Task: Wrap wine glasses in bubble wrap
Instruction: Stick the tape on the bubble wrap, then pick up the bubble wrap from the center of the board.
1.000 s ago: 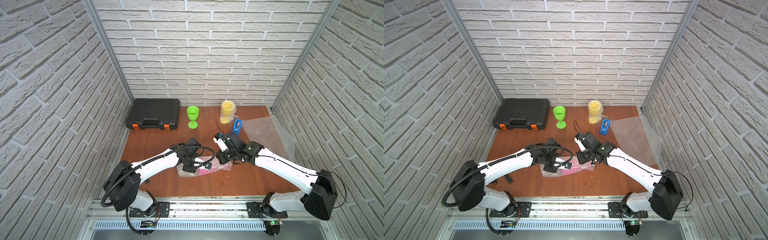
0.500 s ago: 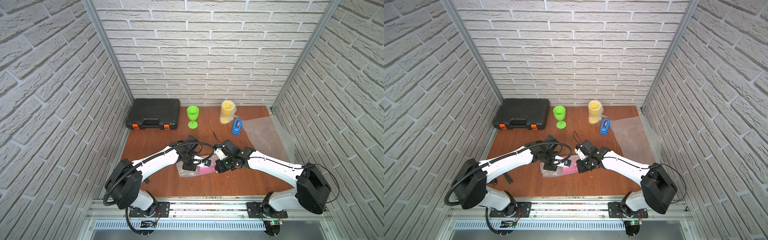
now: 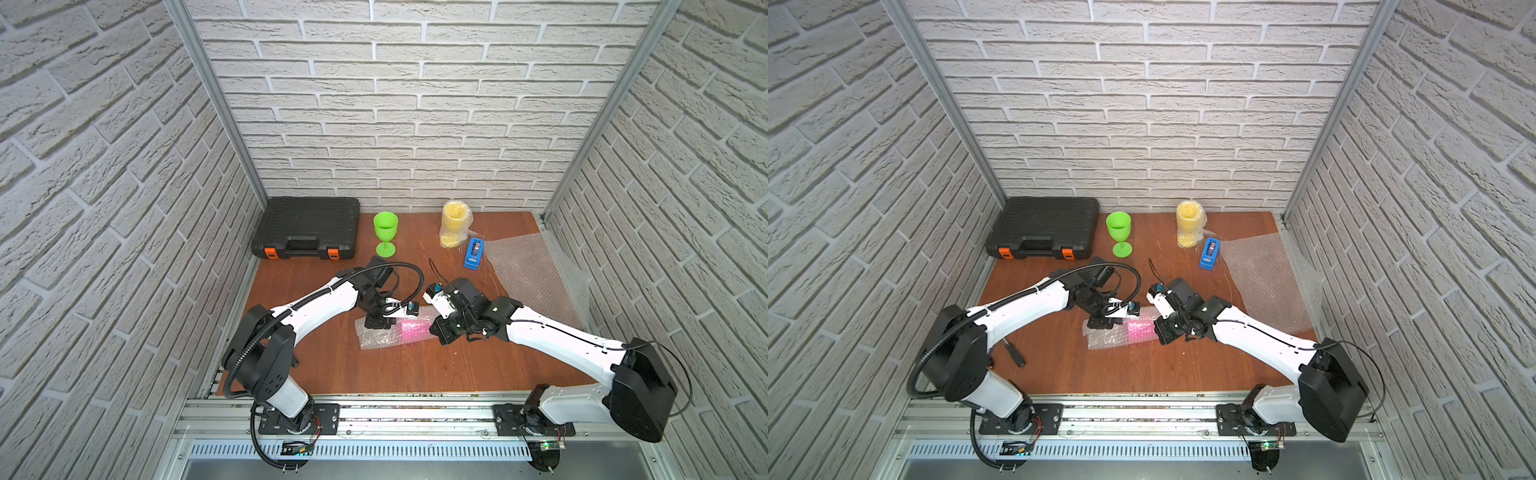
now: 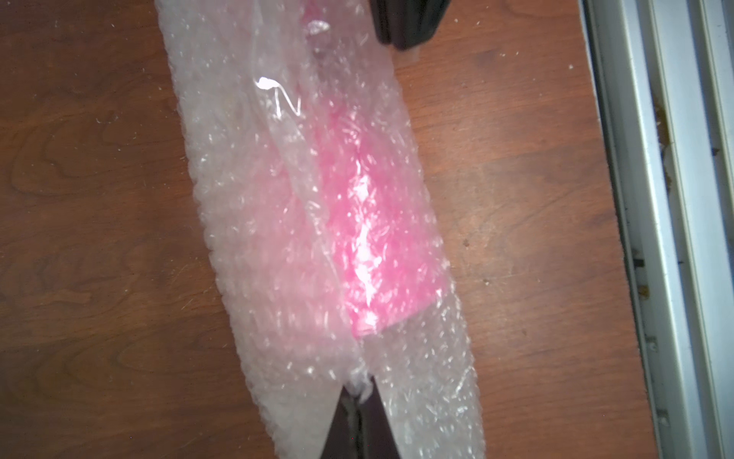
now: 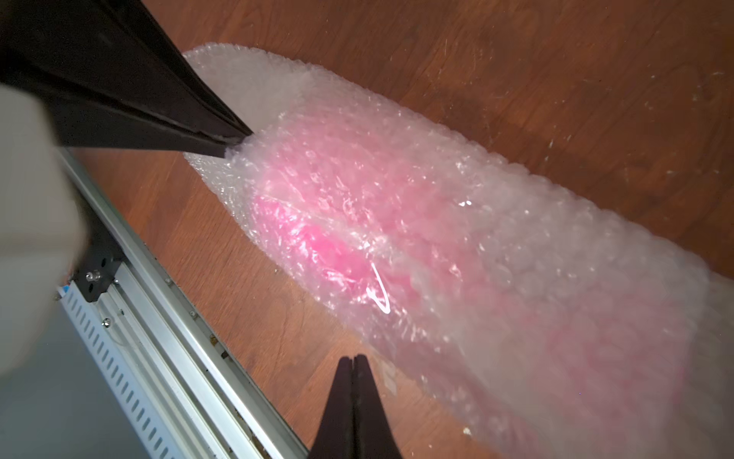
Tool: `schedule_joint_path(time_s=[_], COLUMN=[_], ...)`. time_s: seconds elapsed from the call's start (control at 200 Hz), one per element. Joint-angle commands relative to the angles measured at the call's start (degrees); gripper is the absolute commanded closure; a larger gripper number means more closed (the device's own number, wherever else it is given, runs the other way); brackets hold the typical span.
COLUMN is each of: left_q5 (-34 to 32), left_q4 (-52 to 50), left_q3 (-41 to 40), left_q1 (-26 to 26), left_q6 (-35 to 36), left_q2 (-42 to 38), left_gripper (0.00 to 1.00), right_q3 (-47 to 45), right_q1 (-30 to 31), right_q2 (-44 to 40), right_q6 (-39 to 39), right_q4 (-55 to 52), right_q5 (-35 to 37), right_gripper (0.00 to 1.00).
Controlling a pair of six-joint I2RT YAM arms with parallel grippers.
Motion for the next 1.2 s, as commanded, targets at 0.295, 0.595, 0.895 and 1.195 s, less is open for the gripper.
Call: schedule_joint_path(time_s=[0.295, 0.595, 0.895, 1.195], left_q5=[3.9, 3.1, 3.5, 3.0], left_q4=[-2.6, 0.5, -0.2, -0.8], left_q3=[1.1, -0.2, 0.2, 0.2], left_q1=[1.4, 1.0, 0.5, 0.2], left_q6=[0.4, 0.2, 1.0, 1.0], left_q2=[0.4, -2.1, -2.9, -2.9], left_gripper=[1.0, 1.0, 1.0, 1.0], right_q3=[0.4, 11.9, 20.4, 24.5], right_q1=[0.3, -3.1, -4.3, -3.9], right_q2=[-0.5, -2.5, 8.6, 17.4], right_q6=[-7.4, -25.0, -52.0, -64.0], right_q4=[-5.0, -11.3, -20.9, -24.7], right_q5=[12.3, 7.0, -0.7, 1.2], right_gripper=[0.97, 0.49, 0.23, 0.24])
